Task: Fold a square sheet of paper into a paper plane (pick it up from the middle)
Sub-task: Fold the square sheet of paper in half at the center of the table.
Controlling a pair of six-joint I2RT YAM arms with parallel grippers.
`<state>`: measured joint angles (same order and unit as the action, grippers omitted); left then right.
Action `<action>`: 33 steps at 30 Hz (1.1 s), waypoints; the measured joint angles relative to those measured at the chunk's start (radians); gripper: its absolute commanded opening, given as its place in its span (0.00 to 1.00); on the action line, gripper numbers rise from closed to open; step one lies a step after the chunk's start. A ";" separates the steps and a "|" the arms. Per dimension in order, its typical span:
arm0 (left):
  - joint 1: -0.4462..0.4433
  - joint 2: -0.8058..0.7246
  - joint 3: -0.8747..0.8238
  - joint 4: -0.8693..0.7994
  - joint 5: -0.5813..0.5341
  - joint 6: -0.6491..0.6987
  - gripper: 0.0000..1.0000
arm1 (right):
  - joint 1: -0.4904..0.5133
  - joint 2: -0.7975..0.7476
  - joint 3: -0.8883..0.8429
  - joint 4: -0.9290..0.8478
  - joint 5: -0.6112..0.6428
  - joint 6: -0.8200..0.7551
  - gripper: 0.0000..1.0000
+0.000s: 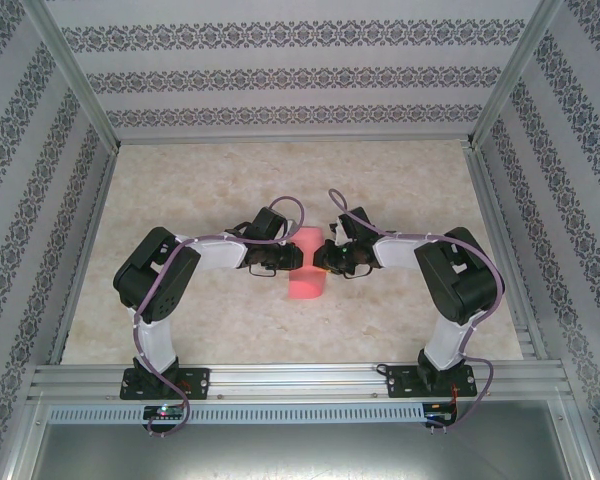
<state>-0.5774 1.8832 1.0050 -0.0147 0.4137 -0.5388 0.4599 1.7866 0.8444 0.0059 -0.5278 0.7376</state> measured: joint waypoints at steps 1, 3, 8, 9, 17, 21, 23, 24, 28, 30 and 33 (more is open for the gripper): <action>0.000 0.000 0.000 0.000 0.000 0.002 0.24 | 0.000 0.000 0.003 -0.003 0.000 0.000 0.12; 0.000 0.000 0.000 0.000 0.000 0.005 0.24 | 0.000 0.000 0.018 -0.010 0.000 0.000 0.10; -0.004 -0.001 0.001 -0.001 -0.008 0.013 0.24 | -0.012 0.010 0.062 -0.007 -0.001 -0.004 0.07; -0.004 -0.001 0.001 -0.001 -0.009 0.013 0.25 | -0.018 0.016 0.066 -0.005 -0.001 -0.004 0.07; -0.006 -0.004 0.001 -0.004 -0.024 0.021 0.25 | -0.046 0.075 0.090 -0.009 0.004 -0.034 0.05; -0.006 -0.004 0.001 -0.003 -0.027 0.025 0.25 | -0.053 0.075 0.090 -0.009 0.004 -0.051 0.05; -0.006 -0.004 0.001 -0.003 -0.029 0.030 0.25 | -0.060 0.075 0.089 -0.005 0.003 -0.058 0.05; -0.006 -0.004 0.001 -0.003 -0.030 0.032 0.25 | -0.064 0.075 0.088 -0.002 0.003 -0.061 0.05; -0.006 -0.004 0.001 -0.003 -0.030 0.039 0.25 | -0.079 0.075 0.087 0.009 0.011 -0.065 0.04; -0.006 -0.005 0.001 -0.003 -0.031 0.042 0.25 | -0.085 0.075 0.085 0.019 0.016 -0.065 0.04; -0.006 -0.005 0.001 -0.003 -0.034 0.046 0.25 | -0.095 0.075 0.084 0.028 0.030 -0.068 0.04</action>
<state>-0.5838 1.8786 1.0058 -0.0181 0.3801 -0.4931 0.3649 1.8618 0.9287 0.0341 -0.4976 0.6693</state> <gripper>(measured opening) 0.245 0.048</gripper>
